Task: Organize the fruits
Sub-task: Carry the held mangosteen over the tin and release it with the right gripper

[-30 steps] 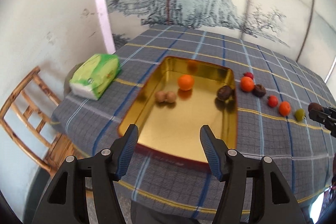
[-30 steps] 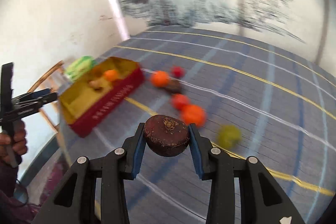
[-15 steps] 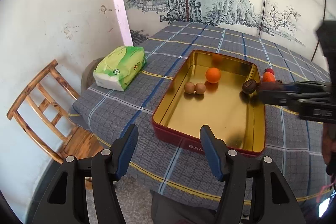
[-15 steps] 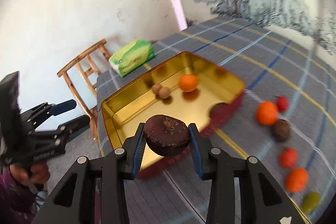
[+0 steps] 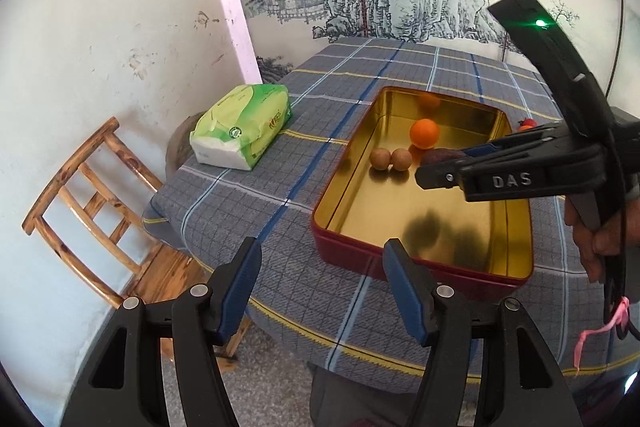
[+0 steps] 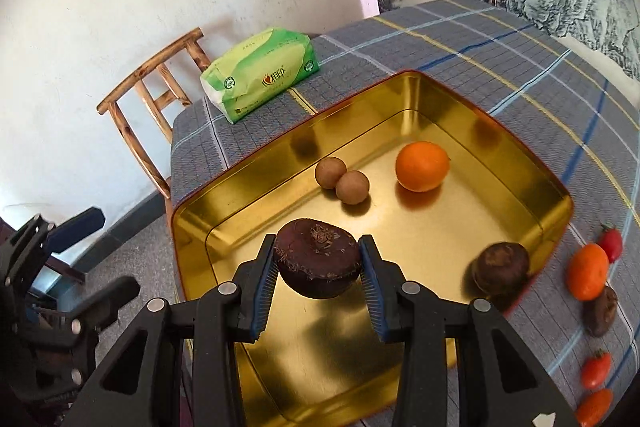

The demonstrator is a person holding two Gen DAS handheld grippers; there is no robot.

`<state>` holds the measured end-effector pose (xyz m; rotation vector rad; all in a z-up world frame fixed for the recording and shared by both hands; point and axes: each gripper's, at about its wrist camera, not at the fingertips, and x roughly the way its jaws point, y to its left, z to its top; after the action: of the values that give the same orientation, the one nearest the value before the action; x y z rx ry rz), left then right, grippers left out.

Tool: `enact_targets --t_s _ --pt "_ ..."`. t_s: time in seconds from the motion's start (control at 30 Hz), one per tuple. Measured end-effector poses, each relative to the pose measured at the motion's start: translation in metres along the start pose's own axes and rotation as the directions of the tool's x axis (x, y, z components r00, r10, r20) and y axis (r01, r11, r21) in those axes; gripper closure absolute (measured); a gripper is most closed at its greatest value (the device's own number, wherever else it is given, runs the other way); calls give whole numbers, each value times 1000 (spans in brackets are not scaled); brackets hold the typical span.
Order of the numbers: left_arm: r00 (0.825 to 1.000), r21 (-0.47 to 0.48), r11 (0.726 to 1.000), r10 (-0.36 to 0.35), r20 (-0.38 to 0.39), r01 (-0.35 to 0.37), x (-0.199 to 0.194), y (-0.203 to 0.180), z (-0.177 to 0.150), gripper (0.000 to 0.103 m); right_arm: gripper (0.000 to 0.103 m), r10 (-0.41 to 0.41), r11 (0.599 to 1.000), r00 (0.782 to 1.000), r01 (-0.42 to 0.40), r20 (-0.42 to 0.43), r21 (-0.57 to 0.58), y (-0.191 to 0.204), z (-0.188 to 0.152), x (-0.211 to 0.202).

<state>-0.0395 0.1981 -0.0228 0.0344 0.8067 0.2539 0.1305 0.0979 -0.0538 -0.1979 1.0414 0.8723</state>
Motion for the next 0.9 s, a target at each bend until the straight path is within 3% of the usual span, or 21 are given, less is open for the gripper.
enact_targets --t_s 0.4,0.9 --pt "1000 -8 1000 7 -10 -8 6 9 -4 35 66 -20 1000 999 20 -44 -5 10 11 25" --pt "999 -9 1000 3 -34 -3 11 10 -8 35 66 -17 1000 999 17 -30 13 14 23 33"
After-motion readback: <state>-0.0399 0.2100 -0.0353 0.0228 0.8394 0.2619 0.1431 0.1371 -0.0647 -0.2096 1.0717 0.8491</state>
